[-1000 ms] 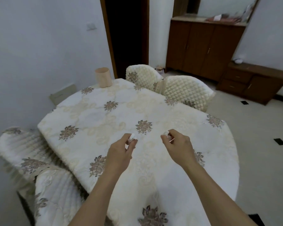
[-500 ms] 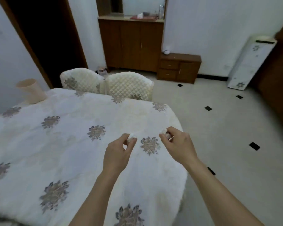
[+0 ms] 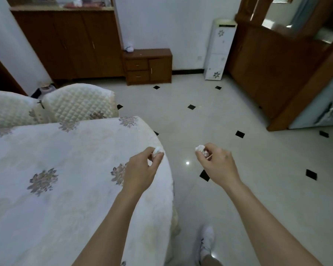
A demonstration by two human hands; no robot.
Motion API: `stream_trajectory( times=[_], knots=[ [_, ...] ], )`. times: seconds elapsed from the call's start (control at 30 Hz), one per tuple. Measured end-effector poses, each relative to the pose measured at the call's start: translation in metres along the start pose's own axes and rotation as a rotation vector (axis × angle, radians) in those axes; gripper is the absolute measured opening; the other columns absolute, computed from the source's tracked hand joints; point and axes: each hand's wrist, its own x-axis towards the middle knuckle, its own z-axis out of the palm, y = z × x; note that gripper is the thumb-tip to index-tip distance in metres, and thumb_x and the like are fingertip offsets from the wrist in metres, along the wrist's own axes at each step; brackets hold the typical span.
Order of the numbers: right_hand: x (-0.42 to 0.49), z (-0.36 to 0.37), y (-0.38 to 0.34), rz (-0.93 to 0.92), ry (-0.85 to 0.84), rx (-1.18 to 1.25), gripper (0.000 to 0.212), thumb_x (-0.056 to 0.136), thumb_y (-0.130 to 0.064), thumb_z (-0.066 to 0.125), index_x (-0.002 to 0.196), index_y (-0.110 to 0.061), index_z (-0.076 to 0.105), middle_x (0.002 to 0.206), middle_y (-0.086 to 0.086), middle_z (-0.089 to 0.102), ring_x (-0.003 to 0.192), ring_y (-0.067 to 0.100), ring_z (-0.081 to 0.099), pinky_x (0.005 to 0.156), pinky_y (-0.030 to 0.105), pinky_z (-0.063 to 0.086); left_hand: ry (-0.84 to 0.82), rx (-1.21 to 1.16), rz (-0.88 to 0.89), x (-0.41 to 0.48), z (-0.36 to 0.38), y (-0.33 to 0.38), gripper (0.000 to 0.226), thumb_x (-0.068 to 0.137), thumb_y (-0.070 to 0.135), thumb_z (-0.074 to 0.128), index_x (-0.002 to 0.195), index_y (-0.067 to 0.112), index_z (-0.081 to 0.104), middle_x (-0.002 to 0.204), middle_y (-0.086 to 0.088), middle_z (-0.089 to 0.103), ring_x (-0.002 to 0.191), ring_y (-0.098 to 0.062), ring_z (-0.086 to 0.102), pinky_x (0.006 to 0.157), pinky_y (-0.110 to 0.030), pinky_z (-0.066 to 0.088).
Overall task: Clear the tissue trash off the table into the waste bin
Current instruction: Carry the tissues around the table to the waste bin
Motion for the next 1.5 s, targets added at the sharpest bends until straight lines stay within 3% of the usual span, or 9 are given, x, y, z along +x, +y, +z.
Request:
stream_trajectory(
  times=[0.17, 0.37, 0.57, 0.67, 0.83, 1.1, 1.2, 1.5],
  knots=[
    [0.041, -0.007, 0.039, 0.033, 0.001, 0.03, 0.037, 0.091, -0.052, 0.05, 0.061, -0.03, 0.044, 0.056, -0.006, 0.054, 0.06, 0.023, 0.057, 0.059, 0.041, 0.051, -0.042, -0.008, -0.005, 0.039, 0.043, 0.023, 0.031, 0.096, 0.048, 0.053, 0.082, 0.021, 0.059, 0.074, 0.007, 0.06, 0.054, -0.02, 0.062, 0.059, -0.042, 0.051],
    [0.127, -0.011, 0.099, 0.05, -0.043, 0.061, 0.038, 0.091, -0.048, 0.052, 0.066, -0.02, 0.051, 0.059, -0.003, 0.058, 0.063, 0.023, 0.058, 0.059, 0.039, 0.052, -0.023, 0.02, -0.049, 0.109, 0.11, 0.05, 0.031, 0.095, 0.047, 0.054, 0.081, 0.02, 0.059, 0.07, 0.005, 0.058, 0.057, -0.023, 0.058, 0.06, -0.043, 0.051],
    [0.218, -0.026, 0.15, 0.031, -0.141, 0.069, 0.037, 0.09, -0.048, 0.053, 0.069, -0.018, 0.054, 0.061, -0.002, 0.062, 0.064, 0.02, 0.061, 0.061, 0.037, 0.053, 0.042, 0.07, -0.087, 0.18, 0.17, 0.089, 0.028, 0.095, 0.041, 0.058, 0.074, 0.023, 0.052, 0.06, 0.012, 0.05, 0.055, -0.007, 0.049, 0.053, -0.026, 0.031],
    [0.259, -0.033, 0.162, 0.005, -0.177, 0.086, 0.039, 0.09, -0.047, 0.052, 0.067, -0.016, 0.052, 0.06, 0.0, 0.06, 0.063, 0.021, 0.06, 0.061, 0.037, 0.052, 0.08, 0.083, -0.098, 0.205, 0.186, 0.103, 0.027, 0.095, 0.04, 0.058, 0.077, 0.02, 0.056, 0.065, 0.011, 0.053, 0.05, -0.005, 0.046, 0.052, -0.023, 0.03],
    [0.313, -0.03, 0.167, -0.051, -0.206, 0.12, 0.039, 0.094, -0.041, 0.053, 0.066, -0.013, 0.053, 0.06, 0.003, 0.06, 0.062, 0.021, 0.057, 0.059, 0.034, 0.048, 0.151, 0.109, -0.129, 0.243, 0.197, 0.11, 0.028, 0.095, 0.041, 0.058, 0.078, 0.019, 0.057, 0.066, 0.009, 0.055, 0.048, -0.01, 0.045, 0.053, -0.028, 0.039],
    [0.396, 0.011, 0.162, -0.123, -0.268, 0.13, 0.038, 0.094, -0.039, 0.054, 0.066, -0.014, 0.053, 0.058, 0.002, 0.058, 0.06, 0.02, 0.057, 0.057, 0.034, 0.047, 0.207, 0.165, -0.198, 0.318, 0.204, 0.084, 0.028, 0.095, 0.039, 0.058, 0.076, 0.018, 0.053, 0.06, 0.012, 0.05, 0.052, -0.006, 0.048, 0.051, -0.018, 0.03],
    [0.436, 0.034, 0.157, -0.135, -0.293, 0.122, 0.038, 0.094, -0.04, 0.053, 0.067, -0.013, 0.052, 0.059, 0.003, 0.058, 0.062, 0.023, 0.057, 0.058, 0.036, 0.048, 0.21, 0.164, -0.221, 0.356, 0.21, 0.069, 0.026, 0.095, 0.043, 0.057, 0.083, 0.019, 0.059, 0.067, 0.013, 0.054, 0.057, -0.009, 0.051, 0.057, -0.03, 0.039],
    [0.592, 0.131, 0.093, -0.194, -0.332, 0.115, 0.037, 0.093, -0.041, 0.05, 0.067, -0.015, 0.054, 0.058, 0.002, 0.057, 0.06, 0.023, 0.055, 0.057, 0.036, 0.048, 0.278, 0.147, -0.295, 0.517, 0.184, -0.002, 0.035, 0.096, 0.045, 0.053, 0.071, 0.021, 0.048, 0.064, 0.005, 0.055, 0.045, -0.009, 0.044, 0.049, -0.028, 0.034]
  ],
)
